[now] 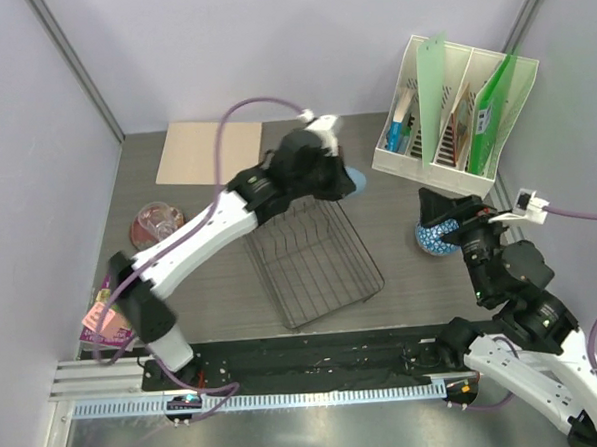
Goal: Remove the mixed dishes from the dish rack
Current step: Place the cup at the center of the board.
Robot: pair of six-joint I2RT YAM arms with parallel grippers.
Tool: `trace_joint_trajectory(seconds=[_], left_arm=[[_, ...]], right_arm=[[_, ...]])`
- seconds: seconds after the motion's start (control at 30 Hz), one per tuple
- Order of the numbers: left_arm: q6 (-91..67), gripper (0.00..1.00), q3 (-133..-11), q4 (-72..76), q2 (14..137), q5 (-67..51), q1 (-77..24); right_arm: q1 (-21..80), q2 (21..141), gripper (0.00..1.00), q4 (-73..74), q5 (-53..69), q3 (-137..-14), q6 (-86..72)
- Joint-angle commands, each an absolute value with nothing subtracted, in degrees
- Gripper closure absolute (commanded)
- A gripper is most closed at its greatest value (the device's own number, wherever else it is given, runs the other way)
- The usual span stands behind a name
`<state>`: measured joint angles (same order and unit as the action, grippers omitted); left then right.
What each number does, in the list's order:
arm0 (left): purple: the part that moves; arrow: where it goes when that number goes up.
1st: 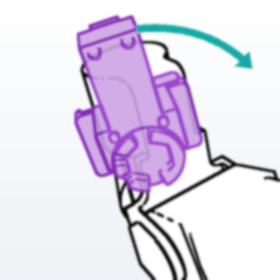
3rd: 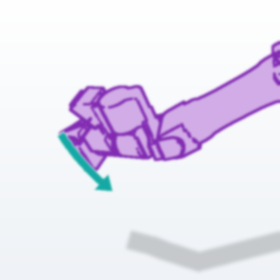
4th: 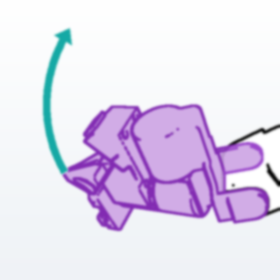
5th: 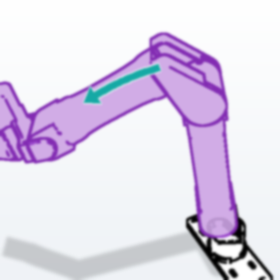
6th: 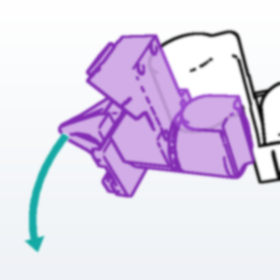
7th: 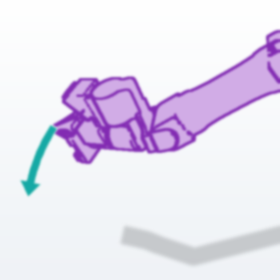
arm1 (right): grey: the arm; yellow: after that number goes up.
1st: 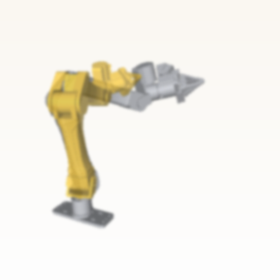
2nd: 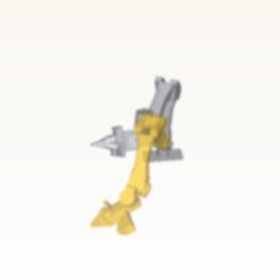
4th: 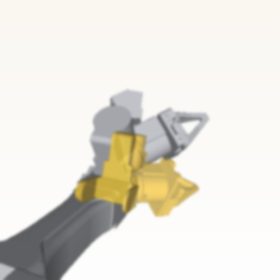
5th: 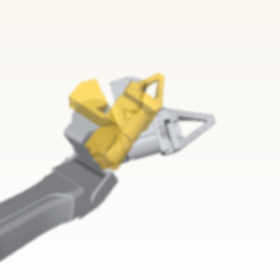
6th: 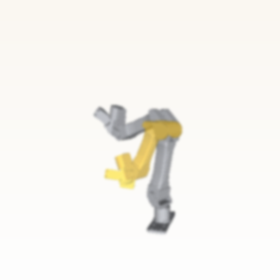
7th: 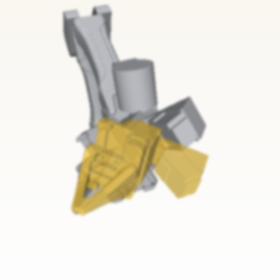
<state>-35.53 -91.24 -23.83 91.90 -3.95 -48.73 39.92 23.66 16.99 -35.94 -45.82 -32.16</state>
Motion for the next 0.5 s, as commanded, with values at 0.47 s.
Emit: trace_joint_trajectory(seconds=[0.47], left_arm=[[-21.45, 1.0, -141.42, -54.5, 133.5, 5.89, -59.32]], right_arm=[[39.81, 21.36, 0.04, 30.32, -48.78, -52.3, -32.43]])
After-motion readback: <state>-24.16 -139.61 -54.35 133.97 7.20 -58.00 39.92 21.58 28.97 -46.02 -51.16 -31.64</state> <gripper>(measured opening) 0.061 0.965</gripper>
